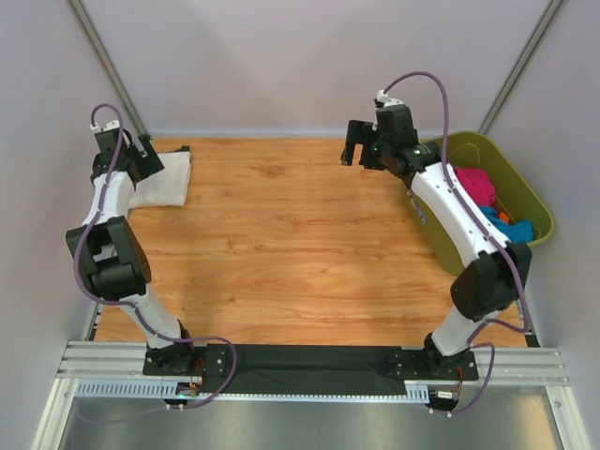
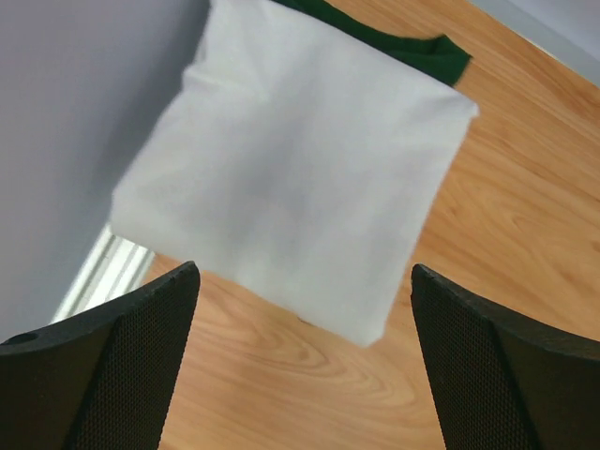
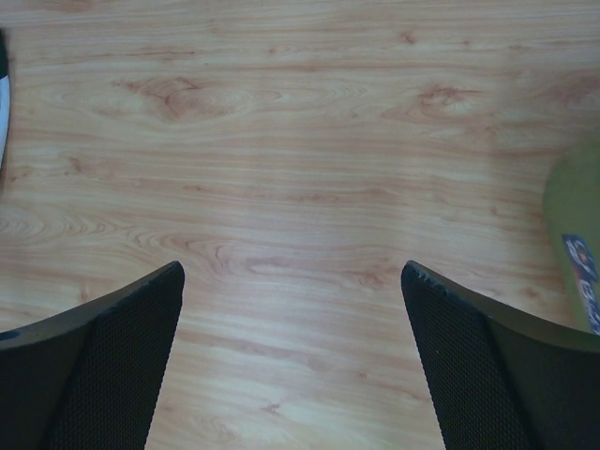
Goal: Fold and stack the t-shirts
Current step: Neatly place the folded tshirt to the corner
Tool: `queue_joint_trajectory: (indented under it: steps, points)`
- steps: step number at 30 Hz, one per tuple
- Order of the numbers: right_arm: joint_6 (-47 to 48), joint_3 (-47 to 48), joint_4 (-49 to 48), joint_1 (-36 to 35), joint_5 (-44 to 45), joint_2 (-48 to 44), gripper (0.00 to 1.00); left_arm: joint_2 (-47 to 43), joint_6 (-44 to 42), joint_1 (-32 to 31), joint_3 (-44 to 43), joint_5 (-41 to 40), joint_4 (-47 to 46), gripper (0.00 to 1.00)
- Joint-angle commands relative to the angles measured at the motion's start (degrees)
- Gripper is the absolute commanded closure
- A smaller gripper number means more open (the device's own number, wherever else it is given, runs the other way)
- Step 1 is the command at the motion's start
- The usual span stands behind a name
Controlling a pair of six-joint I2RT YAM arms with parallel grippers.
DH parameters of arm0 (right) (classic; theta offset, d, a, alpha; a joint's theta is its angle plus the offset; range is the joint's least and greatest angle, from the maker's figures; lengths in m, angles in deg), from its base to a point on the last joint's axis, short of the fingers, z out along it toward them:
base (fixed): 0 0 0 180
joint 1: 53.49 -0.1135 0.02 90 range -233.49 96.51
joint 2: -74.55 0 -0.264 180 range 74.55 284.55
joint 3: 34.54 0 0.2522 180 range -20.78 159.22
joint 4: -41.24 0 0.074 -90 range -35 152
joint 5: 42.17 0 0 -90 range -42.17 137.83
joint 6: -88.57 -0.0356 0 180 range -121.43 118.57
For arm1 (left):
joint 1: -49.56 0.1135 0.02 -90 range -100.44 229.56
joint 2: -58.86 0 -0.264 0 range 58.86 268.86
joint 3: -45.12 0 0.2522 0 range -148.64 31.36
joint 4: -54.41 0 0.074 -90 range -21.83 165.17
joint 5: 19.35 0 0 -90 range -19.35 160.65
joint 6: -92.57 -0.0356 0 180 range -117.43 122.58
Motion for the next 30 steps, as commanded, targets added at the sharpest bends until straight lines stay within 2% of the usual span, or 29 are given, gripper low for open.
queue_joint_trajectory:
  steps: [1,5,8,13,19,22,25,30]
  points:
    - [1.66,-5.85,-3.08,0.20,3.23,-8.37,0.00,-10.49,5.38,-1.64,5.98,6.13,-7.25,0.01]
    - [2.27,-10.69,-1.94,0.29,5.35,-16.28,0.00,-21.15,5.47,-4.80,8.72,6.39,-0.42,0.01]
    - [1.40,-14.47,-1.58,0.29,5.79,-22.34,0.00,-29.85,7.92,-5.77,10.38,10.69,7.40,0.01]
    - [2.01,-18.09,1.66,0.21,5.43,-31.66,0.00,-46.00,11.79,-5.78,15.84,18.16,10.93,0.01]
    - [0.61,-27.47,1.94,0.20,6.57,-43.70,0.00,-59.37,8.99,-5.78,14.34,23.70,26.39,0.01]
    - [-0.27,-33.18,0.53,0.20,7.63,-49.24,0.00,-65.87,5.65,-5.78,15.13,22.93,32.02,0.01]
    - [-2.81,-36.80,-0.44,0.20,9.30,-53.72,0.00,-70.99,3.80,-5.78,15.66,21.87,35.63,0.01]
    - [-6.51,-49.37,-7.37,0.20,8.60,-63.39,0.00,-73.19,6.26,-6.22,17.15,21.16,38.28,0.00]
